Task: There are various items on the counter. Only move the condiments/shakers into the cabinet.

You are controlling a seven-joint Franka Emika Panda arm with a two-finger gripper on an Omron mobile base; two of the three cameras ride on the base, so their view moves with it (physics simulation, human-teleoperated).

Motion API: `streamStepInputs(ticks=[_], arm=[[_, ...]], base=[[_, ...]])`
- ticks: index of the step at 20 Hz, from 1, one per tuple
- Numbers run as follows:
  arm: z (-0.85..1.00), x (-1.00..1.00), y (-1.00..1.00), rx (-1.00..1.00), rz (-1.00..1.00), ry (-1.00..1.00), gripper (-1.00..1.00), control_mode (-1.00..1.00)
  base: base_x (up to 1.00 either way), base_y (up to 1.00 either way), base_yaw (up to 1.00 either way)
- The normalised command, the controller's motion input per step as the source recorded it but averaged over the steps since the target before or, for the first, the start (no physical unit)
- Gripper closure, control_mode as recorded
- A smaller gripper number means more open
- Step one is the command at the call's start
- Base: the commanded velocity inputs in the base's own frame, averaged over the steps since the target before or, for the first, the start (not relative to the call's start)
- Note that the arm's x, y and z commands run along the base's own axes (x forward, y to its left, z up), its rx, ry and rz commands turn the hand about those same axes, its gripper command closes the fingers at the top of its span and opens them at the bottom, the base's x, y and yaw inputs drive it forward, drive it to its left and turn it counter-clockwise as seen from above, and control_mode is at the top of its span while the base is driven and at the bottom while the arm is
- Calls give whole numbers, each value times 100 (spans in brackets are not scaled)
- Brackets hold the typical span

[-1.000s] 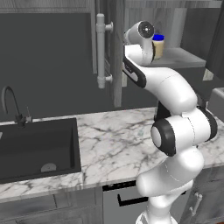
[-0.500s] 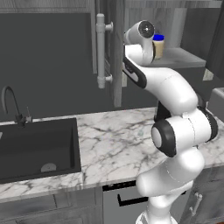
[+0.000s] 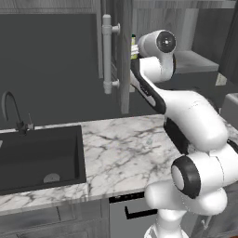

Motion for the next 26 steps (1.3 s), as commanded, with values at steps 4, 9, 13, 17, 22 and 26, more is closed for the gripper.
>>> streamStepInputs(ticks=[4,9,13,17,22,26], arm=[[-18,-100,-1,0,-16,-23,-100,-100],[-38,-100,-15,1,-16,-24,-100,-100],[-68,-100,-12,0,-15,-12,-100,-100],[-65,-100,-14,0,-13,-10,-100,-100],[-38,-100,-7,8,-19,-13,-100,-100],[-2,-41,-1,3,-10,-6,-100,-100]], base=[[0,0,0],[0,0,0],[0,0,0],[0,0,0],[0,0,0],[0,0,0]])
